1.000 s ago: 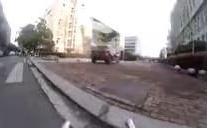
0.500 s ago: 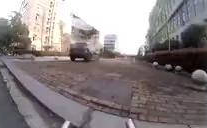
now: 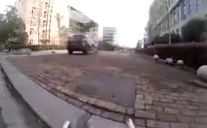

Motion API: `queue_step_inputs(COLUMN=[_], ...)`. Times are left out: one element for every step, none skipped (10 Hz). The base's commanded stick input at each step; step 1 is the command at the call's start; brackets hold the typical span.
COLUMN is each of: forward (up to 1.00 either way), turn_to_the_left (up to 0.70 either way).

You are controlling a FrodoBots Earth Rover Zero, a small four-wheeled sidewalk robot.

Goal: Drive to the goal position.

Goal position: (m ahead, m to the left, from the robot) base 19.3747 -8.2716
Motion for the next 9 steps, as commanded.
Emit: queue_step_inputs(forward=[0.45, 0.45, 0.45, 0.45, 0.45, 0.45, 0.45, 0.45, 0.45], turn_to_the_left=[0.00, 0.00, 0.00, 0.00, 0.00, 0.00, 0.00, 0.00, 0.00])
